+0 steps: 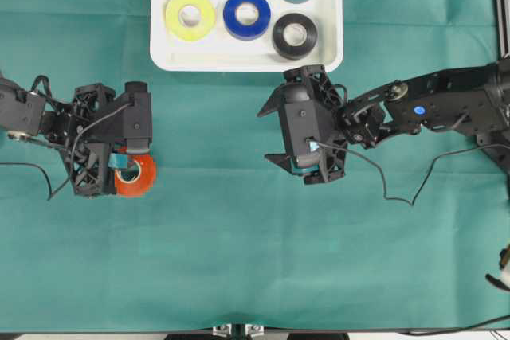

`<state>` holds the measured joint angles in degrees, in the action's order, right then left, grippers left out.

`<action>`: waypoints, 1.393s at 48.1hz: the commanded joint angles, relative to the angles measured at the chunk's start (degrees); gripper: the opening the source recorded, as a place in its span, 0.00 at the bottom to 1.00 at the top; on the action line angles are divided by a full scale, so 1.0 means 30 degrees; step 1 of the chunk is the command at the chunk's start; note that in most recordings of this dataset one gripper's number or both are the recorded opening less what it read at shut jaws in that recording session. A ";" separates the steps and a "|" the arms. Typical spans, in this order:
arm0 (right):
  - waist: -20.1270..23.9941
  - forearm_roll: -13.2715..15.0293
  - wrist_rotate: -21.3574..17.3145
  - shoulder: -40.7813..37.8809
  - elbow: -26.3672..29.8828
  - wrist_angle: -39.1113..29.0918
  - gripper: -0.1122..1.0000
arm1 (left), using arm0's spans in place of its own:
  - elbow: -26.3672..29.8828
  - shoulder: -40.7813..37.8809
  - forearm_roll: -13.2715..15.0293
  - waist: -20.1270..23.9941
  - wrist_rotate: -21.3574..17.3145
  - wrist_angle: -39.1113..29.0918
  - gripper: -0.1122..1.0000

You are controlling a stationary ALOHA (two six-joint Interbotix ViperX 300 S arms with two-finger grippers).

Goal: Put the tape alternately from left to right into the white case.
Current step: 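Carry the red roll into the white case and release it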

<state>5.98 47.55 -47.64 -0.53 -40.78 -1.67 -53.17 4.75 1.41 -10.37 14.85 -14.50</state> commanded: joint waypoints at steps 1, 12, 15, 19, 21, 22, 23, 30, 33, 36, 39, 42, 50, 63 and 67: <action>0.0088 -0.0029 -0.0029 0.0527 0.0322 0.0117 0.89 | 0.0410 0.0498 -0.0029 0.0059 -0.0029 0.0088 0.07; 0.0088 -0.0059 -0.0029 0.0527 0.0322 0.0117 0.89 | 0.0937 0.1729 -0.0029 0.0029 -0.0059 0.0059 0.07; 0.0088 -0.0059 -0.0029 0.0527 0.0322 0.0117 0.89 | 0.1025 0.2285 -0.0029 0.0059 -0.0059 0.0059 0.07; 0.0059 -0.0059 -0.0029 0.0527 0.0293 0.0117 0.89 | 0.1055 0.3018 -0.0029 0.0059 -0.0088 0.0000 0.07; 0.0088 -0.0059 -0.0029 0.0527 0.0293 0.0117 0.89 | 0.1055 0.3369 -0.0029 0.0059 -0.0117 -0.0029 0.07; 0.0088 -0.0059 -0.0029 0.0527 0.0293 0.0117 0.89 | 0.1025 0.3545 -0.0029 0.0059 -0.0117 -0.0088 0.07; 0.0059 -0.0059 -0.0029 0.0527 0.0293 0.0117 0.89 | 0.1025 0.3691 -0.0029 0.0088 -0.0117 -0.0117 0.07; 0.0059 -0.0029 -0.0029 0.0527 0.0322 0.0117 0.89 | 0.0967 0.4248 -0.0029 0.0439 -0.0176 -0.0234 0.07; 0.0088 -0.0059 -0.0029 0.0527 0.0352 0.0117 0.89 | 0.1025 0.4219 -0.0029 0.0791 -0.0176 -0.0234 0.07; 0.0088 -0.0059 -0.0029 0.0527 0.0381 0.0117 0.89 | 0.1084 0.4189 -0.0059 0.1289 -0.0205 -0.0234 0.07; 0.0088 -0.0059 -0.0029 0.0527 0.0381 0.0117 0.89 | 0.1143 0.4131 -0.0059 0.1992 -0.0234 -0.0234 0.07; 0.0088 -0.0059 -0.0029 0.0527 0.0410 0.0117 0.89 | 0.1260 0.4072 -0.0088 0.2783 -0.0264 -0.0234 0.07; 0.0088 -0.0059 -0.0029 0.0527 0.0381 0.0117 0.89 | 0.1875 0.3809 -0.0088 0.5156 -0.1934 -0.0117 0.07; 0.0088 -0.0059 -0.0059 0.0322 0.0410 0.0146 0.89 | 0.3574 0.1992 -0.0117 0.8174 -0.6387 0.0293 0.07; 0.0088 -0.0059 -0.0088 0.0322 0.0410 0.0205 0.89 | 0.4336 0.1113 -0.0088 0.8965 -0.7471 0.0498 0.07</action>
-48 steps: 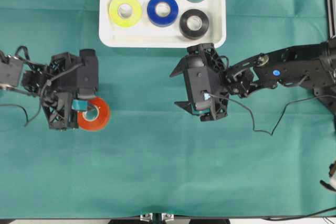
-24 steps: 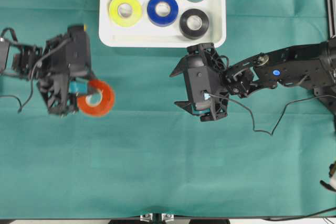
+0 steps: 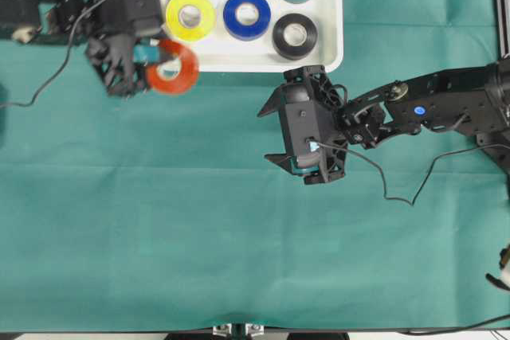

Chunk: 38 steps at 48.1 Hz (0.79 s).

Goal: Put the tape alternately from left to right into the white case.
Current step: 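Carry the red roll into the white case and release it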

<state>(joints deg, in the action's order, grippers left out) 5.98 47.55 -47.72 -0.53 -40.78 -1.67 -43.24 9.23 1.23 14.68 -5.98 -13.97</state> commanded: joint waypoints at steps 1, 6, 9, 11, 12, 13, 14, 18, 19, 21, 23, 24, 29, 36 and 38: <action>0.0088 -0.0059 -0.0059 0.0322 0.0410 0.0234 0.89 | 0.1172 -0.0586 -0.0029 0.0762 -0.0732 0.0352 0.07; 0.0088 -0.0059 -0.0059 0.0322 0.0410 0.0234 0.89 | 0.2109 -0.1523 -0.0029 0.1582 -0.1494 0.0381 0.07; 0.0088 -0.0059 -0.0059 0.0322 0.0439 0.0234 0.89 | 0.2695 -0.2051 -0.0029 0.1992 -0.1787 0.0381 0.07; 0.0088 -0.0059 -0.0059 0.0293 0.0469 0.0234 0.89 | 0.3105 -0.2432 -0.0029 0.2285 -0.1934 0.0381 0.07; 0.0088 -0.0059 -0.0059 0.0293 0.0469 0.0234 0.89 | 0.3311 -0.2578 -0.0029 0.2402 -0.1992 0.0381 0.07; 0.0088 -0.0059 -0.0059 0.0293 0.0498 0.0234 0.89 | 0.3516 -0.2725 -0.0029 0.2520 -0.2080 0.0381 0.07; 0.0088 -0.0059 -0.0059 0.0264 0.0498 0.0234 0.89 | 0.3721 -0.2900 -0.0029 0.2637 -0.2139 0.0381 0.07; 0.0088 -0.0059 -0.0059 0.0176 0.0557 0.0234 0.89 | 0.4658 -0.3604 -0.0029 0.3164 -0.2666 0.0469 0.07; 0.0059 -0.0059 -0.0059 0.0146 0.0586 0.0264 0.89 | 0.4863 -0.3750 -0.0029 0.3281 -0.2783 0.0498 0.07; 0.0088 -0.0059 -0.0059 0.0088 0.0645 0.0264 0.89 | 0.5244 -0.4102 -0.0029 0.3516 -0.3135 0.0586 0.07; 0.0088 -0.0059 -0.0059 -0.0029 0.0732 0.0264 0.89 | 0.5654 -0.4424 -0.0029 0.3691 -0.3486 0.0645 0.07; 0.0088 -0.0059 -0.0059 -0.0029 0.0732 0.0264 0.89 | 0.5830 -0.4570 -0.0029 0.3779 -0.3662 0.0674 0.07; 0.0088 -0.0059 -0.0088 -0.0146 0.0850 0.0293 0.89 | 0.6709 -0.5332 -0.0029 0.4043 -0.4600 0.0703 0.07; 0.0088 -0.0059 -0.0088 -0.0176 0.0850 0.0293 0.89 | 0.7617 -0.6182 -0.0029 0.4424 -0.5566 0.0674 0.07; 0.0088 -0.0059 -0.0088 -0.0205 0.0850 0.0264 0.89 | 0.7793 -0.6328 -0.0029 0.4482 -0.5742 0.0674 0.07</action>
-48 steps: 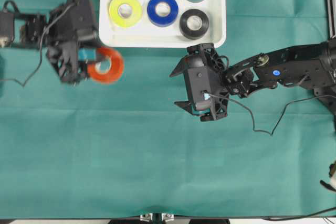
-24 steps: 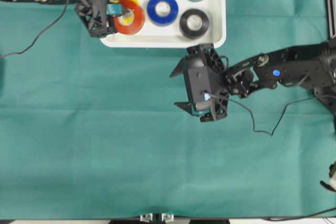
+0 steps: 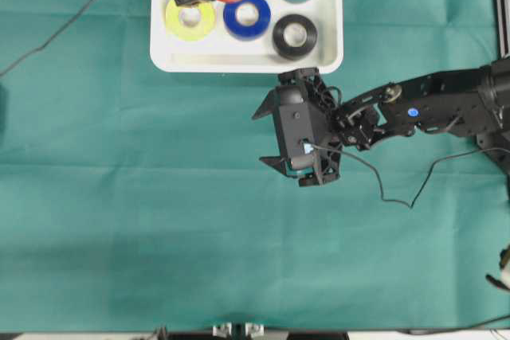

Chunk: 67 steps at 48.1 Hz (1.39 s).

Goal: Put the tape alternately from left to right into the white case.
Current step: 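Carry the red roll into the white case and release it, then withdraw the left gripper from the case toward the left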

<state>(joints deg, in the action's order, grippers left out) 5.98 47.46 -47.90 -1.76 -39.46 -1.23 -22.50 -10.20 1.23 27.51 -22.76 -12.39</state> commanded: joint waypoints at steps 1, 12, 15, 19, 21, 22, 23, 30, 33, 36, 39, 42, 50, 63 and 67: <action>0.0088 -0.0029 -0.0029 0.0205 0.0410 0.0117 0.89 | 0.0967 0.0088 -0.0029 0.0234 -0.0205 0.0176 0.07; 0.0088 -0.0059 -0.0029 0.0234 0.0352 0.0059 0.89 | 0.1318 -0.0117 -0.0029 0.0234 -0.0439 0.0146 0.07; 0.0088 -0.0029 -0.0029 0.0205 0.0352 0.0059 0.89 | 0.1289 -0.0088 -0.0029 0.0234 -0.0469 0.0146 0.07; 0.0088 -0.0029 -0.0029 0.0205 0.0322 0.0059 0.89 | 0.1172 0.0000 -0.0029 0.0234 -0.0557 0.0146 0.09; 0.0088 -0.0059 -0.0029 0.0205 0.0352 0.0029 0.89 | 0.1084 0.0088 -0.0029 0.0234 -0.0645 0.0176 0.14; 0.0088 -0.0029 -0.0029 0.0205 0.0322 0.0029 0.89 | 0.1055 0.0117 -0.0029 0.0205 -0.0703 0.0176 0.17; 0.0088 -0.0059 -0.0029 0.0234 0.0352 0.0029 0.89 | 0.0996 0.0176 -0.0029 0.0176 -0.0791 0.0146 0.20; 0.0088 -0.0029 -0.0029 0.0205 0.0322 0.0000 0.89 | 0.0645 0.0615 -0.0029 0.0146 -0.1055 0.0176 0.56; 0.0088 -0.0029 -0.0029 0.0234 0.0293 0.0000 0.89 | 0.0469 0.0820 -0.0029 0.0146 -0.1084 0.0146 0.72; 0.0088 -0.0029 -0.0029 0.0205 0.0293 0.0000 0.89 | 0.0293 0.0908 0.0000 0.0146 -0.1055 0.0176 0.70; 0.0088 -0.0029 -0.0029 0.0205 0.0293 0.0000 0.89 | 0.0176 0.0996 0.0000 0.0117 -0.1055 0.0176 0.68; 0.0088 -0.0029 -0.0029 0.0205 0.0293 0.0000 0.89 | 0.0029 0.1025 0.0000 0.0088 -0.1055 0.0176 0.70; 0.0088 -0.0029 -0.0029 0.0205 0.0293 0.0000 0.89 | -0.0498 0.1406 0.0000 -0.0176 -0.1025 0.0146 0.71; 0.0088 -0.0059 0.0000 0.0205 0.0293 0.0000 0.89 | -0.2314 0.3398 0.0059 -0.1494 -0.0967 0.0146 0.71; 0.0088 -0.0059 0.0000 0.0205 0.0293 0.0000 0.89 | -0.3018 0.4014 0.0029 -0.2227 -0.0967 0.0146 0.70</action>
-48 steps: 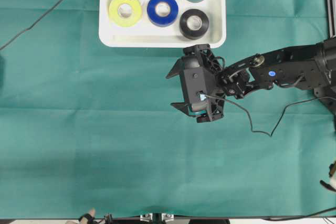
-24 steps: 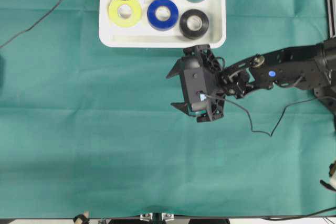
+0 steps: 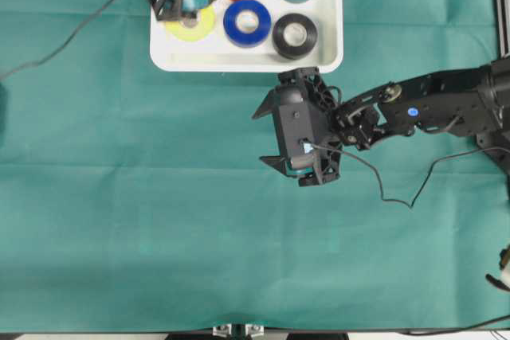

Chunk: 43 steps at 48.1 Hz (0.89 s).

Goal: Put the tape alternately from left to right into the white case.
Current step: 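Withdraw the left gripper from the case toward the left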

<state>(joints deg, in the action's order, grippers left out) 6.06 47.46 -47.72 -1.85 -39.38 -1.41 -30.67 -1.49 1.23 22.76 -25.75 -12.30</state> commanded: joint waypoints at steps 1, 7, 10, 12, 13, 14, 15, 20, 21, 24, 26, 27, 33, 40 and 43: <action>0.0059 -0.0059 -0.0059 0.0234 0.0264 0.0059 0.89 | -0.0469 0.1260 0.0029 -0.0820 0.0029 0.0117 0.70; 0.0059 -0.0029 -0.0059 0.0234 0.0264 0.0059 0.89 | -0.1406 0.1992 0.0059 -0.2051 0.0088 0.0117 0.71; 0.0059 -0.0029 -0.0059 0.0264 0.0264 0.0059 0.89 | -0.1758 0.2227 0.0088 -0.2607 0.0117 0.0088 0.70; 0.0059 -0.0029 -0.0059 0.0234 0.0264 0.0059 0.89 | -0.1992 0.2344 0.0088 -0.3018 0.0146 0.0117 0.71; 0.0059 -0.0059 -0.0059 0.0264 0.0234 0.0059 0.89 | -0.2109 0.2402 0.0088 -0.3223 0.0205 0.0117 0.71; 0.0059 -0.0029 -0.0059 0.0264 0.0264 0.0059 0.89 | -0.2197 0.2461 0.0088 -0.3428 0.0264 0.0117 0.70; 0.0059 -0.0029 -0.0059 0.0264 0.0264 0.0059 0.89 | -0.2314 0.2520 0.0088 -0.3604 0.0322 0.0117 0.70; 0.0059 -0.0029 -0.0059 0.0264 0.0264 0.0059 0.89 | -0.2695 0.2725 0.0088 -0.4512 0.0879 0.0117 0.70; 0.0059 -0.0029 -0.0059 0.0264 0.0264 0.0059 0.89 | -0.2754 0.2754 0.0088 -0.4717 0.0996 0.0117 0.70; 0.0059 -0.0059 -0.0059 0.0234 0.0264 0.0059 0.89 | -0.2871 0.2812 0.0088 -0.5273 0.1465 0.0117 0.70; 0.0059 -0.0029 -0.0059 0.0234 0.0264 0.0059 0.89 | -0.2900 0.2842 0.0088 -0.5713 0.1875 0.0059 0.70; 0.0059 -0.0029 -0.0059 0.0234 0.0264 0.0059 0.89 | -0.2930 0.2842 0.0088 -0.5918 0.2051 0.0059 0.70; 0.0059 -0.0029 -0.0059 0.0264 0.0264 0.0059 0.89 | -0.3076 0.2842 0.0088 -0.6885 0.3105 0.0000 0.70; 0.0059 -0.0059 -0.0059 0.0264 0.0264 0.0059 0.89 | -0.3340 0.2842 0.0088 -0.7617 0.3984 -0.0029 0.70; 0.0059 -0.0059 -0.0059 0.0264 0.0264 0.0059 0.89 | -0.3486 0.2842 0.0088 -0.7793 0.4248 -0.0029 0.70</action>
<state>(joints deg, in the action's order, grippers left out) 6.06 47.46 -47.90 -1.85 -39.46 -1.41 -41.31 5.63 1.41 0.00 -13.54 -12.57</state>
